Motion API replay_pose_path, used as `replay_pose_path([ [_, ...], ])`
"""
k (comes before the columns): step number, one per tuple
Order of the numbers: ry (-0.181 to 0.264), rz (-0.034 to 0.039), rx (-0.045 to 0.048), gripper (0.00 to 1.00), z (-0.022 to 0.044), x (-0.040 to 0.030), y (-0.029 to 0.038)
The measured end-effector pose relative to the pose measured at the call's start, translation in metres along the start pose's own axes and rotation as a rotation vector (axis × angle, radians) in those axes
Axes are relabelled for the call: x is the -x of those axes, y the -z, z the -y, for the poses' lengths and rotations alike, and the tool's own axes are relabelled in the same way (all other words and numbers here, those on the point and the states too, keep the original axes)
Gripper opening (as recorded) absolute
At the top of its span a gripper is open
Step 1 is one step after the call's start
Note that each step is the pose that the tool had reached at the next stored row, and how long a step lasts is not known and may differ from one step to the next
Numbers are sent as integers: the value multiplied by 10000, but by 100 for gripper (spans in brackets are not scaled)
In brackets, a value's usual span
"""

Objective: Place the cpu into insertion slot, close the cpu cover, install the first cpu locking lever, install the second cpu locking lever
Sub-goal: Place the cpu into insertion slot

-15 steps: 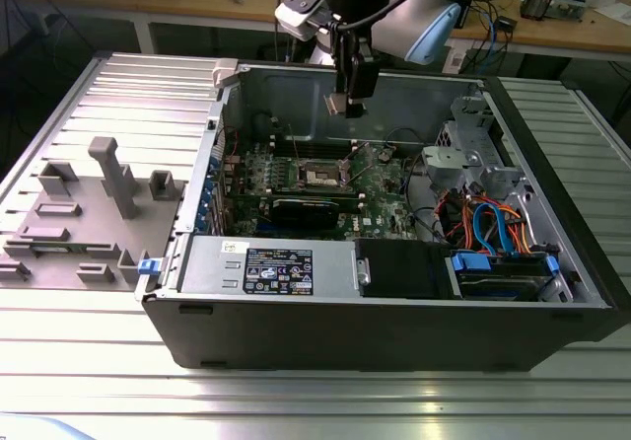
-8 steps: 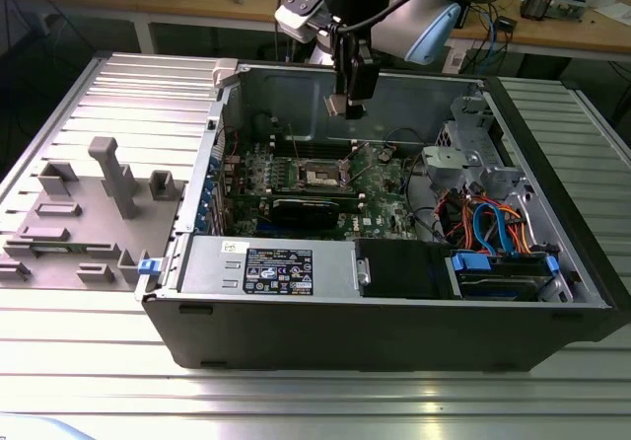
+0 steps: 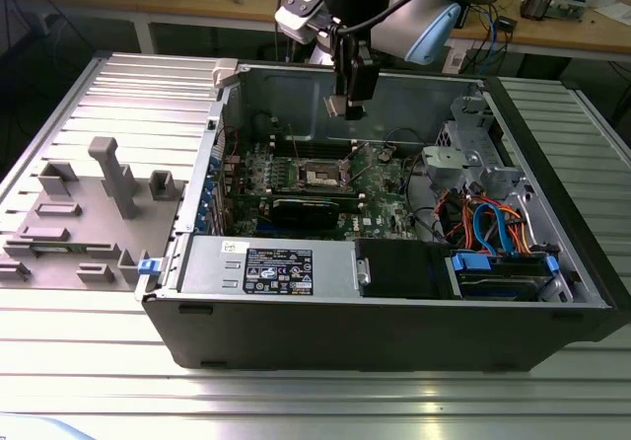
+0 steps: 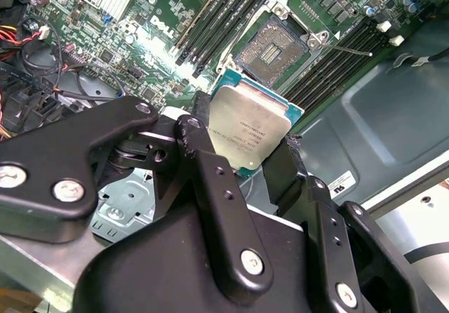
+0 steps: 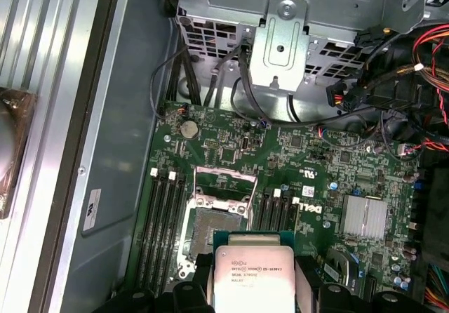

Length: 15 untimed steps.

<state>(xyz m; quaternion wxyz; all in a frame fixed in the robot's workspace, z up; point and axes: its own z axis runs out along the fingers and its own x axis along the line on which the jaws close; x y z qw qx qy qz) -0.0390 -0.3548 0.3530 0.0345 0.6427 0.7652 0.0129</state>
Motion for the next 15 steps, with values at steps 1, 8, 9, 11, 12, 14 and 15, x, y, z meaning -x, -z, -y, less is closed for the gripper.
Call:
replay_pose_path([
  [1,0,0,0,54,0,0,0],
  [8,-3,7,13,54,1,-2,-11],
  [9,-21,10,13,54,2,-7,-17],
  [11,-153,17,10,54,0,-13,-38],
  [12,-302,28,3,54,1,-14,-51],
  [14,-646,50,-9,54,3,-16,-81],
  [15,-756,58,-13,54,4,-16,-93],
])
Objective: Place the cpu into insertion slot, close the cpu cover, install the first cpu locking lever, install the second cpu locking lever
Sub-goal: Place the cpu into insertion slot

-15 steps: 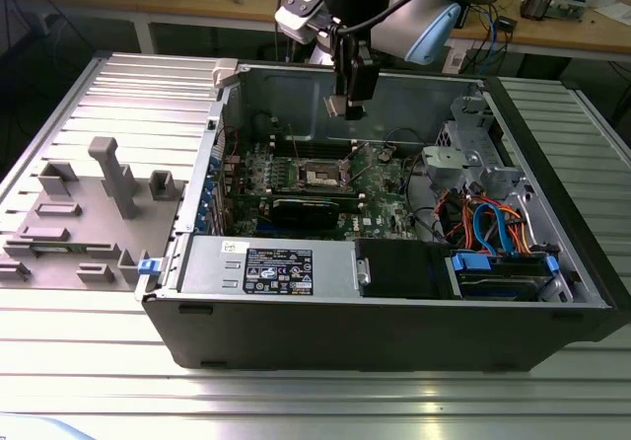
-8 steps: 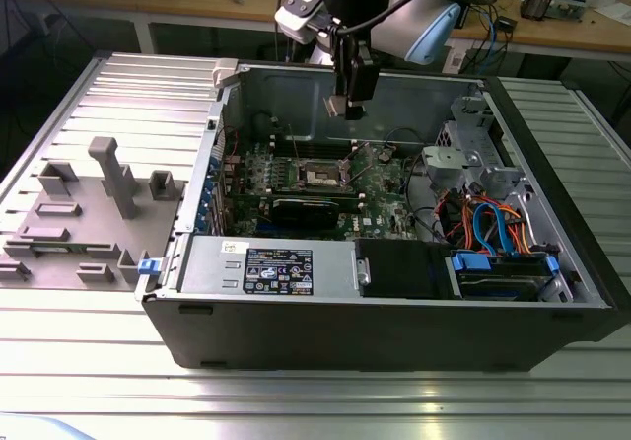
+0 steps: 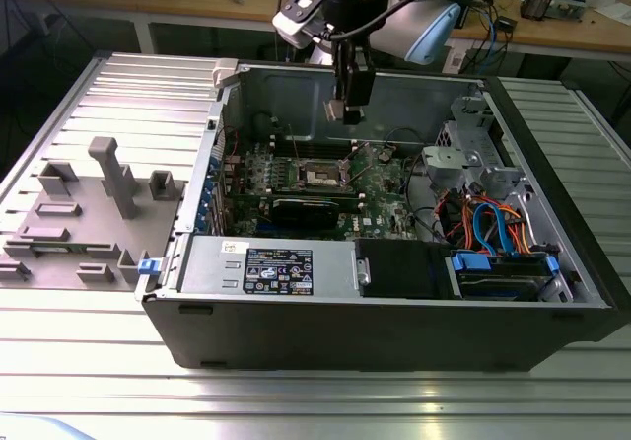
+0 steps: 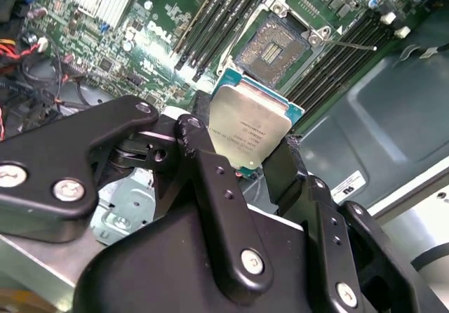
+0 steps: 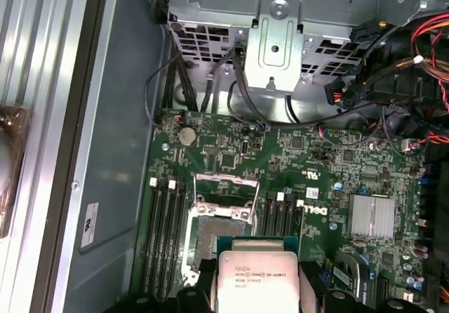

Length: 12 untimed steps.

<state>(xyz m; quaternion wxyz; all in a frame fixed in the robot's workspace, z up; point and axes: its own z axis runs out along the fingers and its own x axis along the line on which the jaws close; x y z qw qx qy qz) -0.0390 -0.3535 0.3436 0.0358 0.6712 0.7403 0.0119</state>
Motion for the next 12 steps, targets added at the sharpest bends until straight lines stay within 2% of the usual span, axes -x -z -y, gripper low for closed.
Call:
replay_pose_path([
  [4,-196,13,-6,54,1,-5,-20],
  [12,-200,14,-6,54,1,-6,-22],
])
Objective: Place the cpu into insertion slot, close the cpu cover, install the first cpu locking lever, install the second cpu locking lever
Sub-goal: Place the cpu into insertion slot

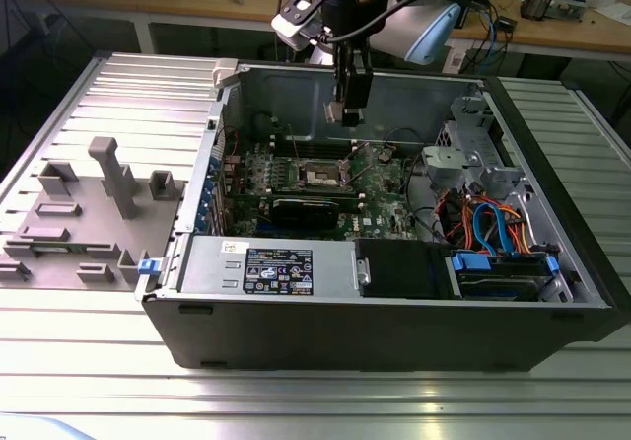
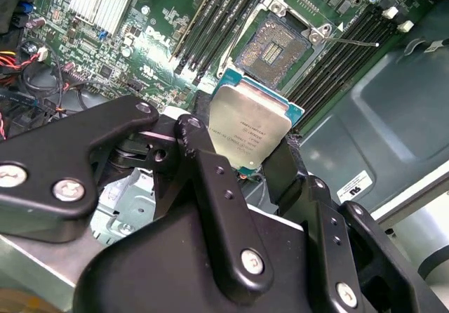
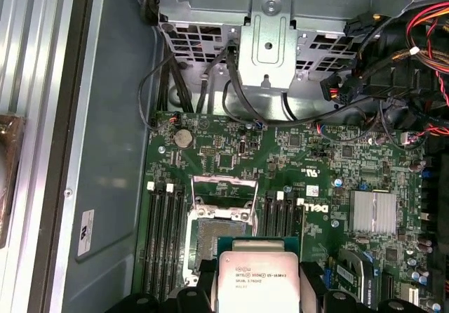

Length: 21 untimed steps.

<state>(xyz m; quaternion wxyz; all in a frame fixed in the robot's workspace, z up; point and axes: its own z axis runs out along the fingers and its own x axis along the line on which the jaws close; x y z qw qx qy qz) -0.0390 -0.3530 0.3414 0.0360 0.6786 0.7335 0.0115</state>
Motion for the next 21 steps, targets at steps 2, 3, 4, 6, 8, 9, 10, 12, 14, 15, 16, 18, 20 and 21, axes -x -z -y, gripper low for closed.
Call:
replay_pose_path([
  [2,0,-1,0,54,0,0,0],
  [3,0,-1,0,54,0,0,-1],
  [4,0,-1,0,54,0,0,-1],
  [6,-26,3,0,54,0,-4,-4],
  [8,-106,12,-4,54,0,-5,-7],
  [9,-171,18,-7,54,0,-7,-9],
  [10,-225,23,-9,54,0,-8,-10],
  [12,-281,29,-12,54,0,-9,-11],
  [14,-283,28,-12,54,0,-9,-13],
  [15,-284,30,-13,54,1,-9,-14],
  [16,-283,32,-12,54,1,-9,-14],
  [18,-286,33,-11,54,5,-10,-17],
  [20,-284,33,-12,54,14,-13,-28],
  [21,-283,33,-11,54,16,-14,-30],
])
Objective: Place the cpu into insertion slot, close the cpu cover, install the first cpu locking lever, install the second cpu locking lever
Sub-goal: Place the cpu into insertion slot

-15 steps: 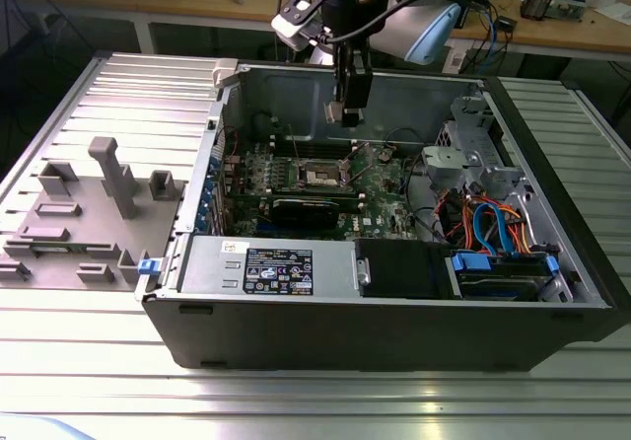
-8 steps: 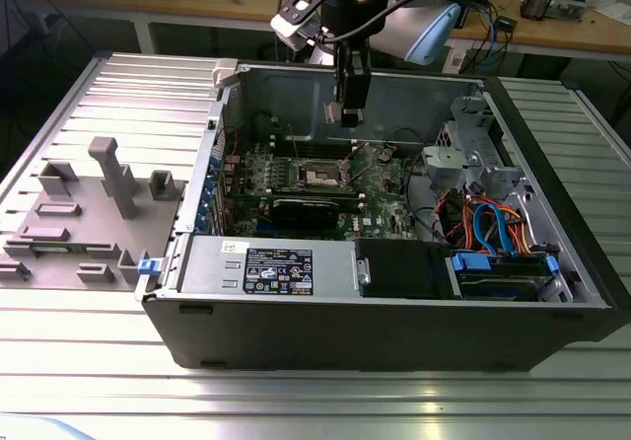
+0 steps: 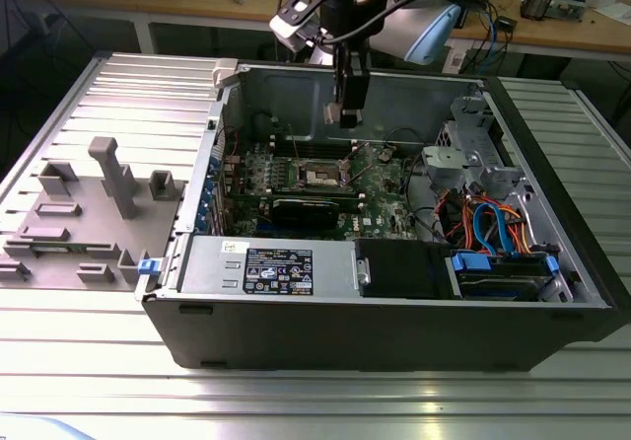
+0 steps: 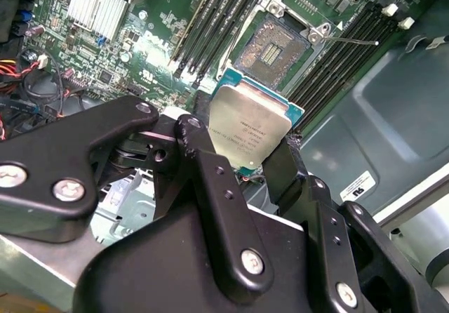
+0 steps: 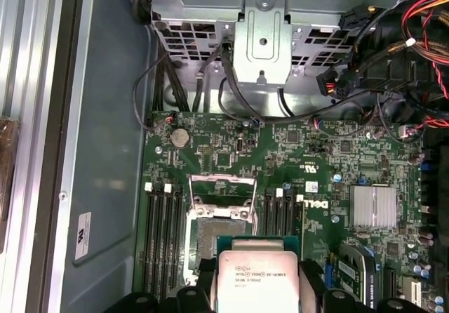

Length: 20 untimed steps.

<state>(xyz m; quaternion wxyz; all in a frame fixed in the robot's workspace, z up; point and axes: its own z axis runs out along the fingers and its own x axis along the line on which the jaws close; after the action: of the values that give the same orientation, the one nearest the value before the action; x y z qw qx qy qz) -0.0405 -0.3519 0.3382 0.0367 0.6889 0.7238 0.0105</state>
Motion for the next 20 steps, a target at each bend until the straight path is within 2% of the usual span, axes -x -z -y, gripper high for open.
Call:
replay_pose_path([
  [18,-11,1,0,54,7,-6,-5],
  [20,-36,3,-1,54,30,-12,-7],
])
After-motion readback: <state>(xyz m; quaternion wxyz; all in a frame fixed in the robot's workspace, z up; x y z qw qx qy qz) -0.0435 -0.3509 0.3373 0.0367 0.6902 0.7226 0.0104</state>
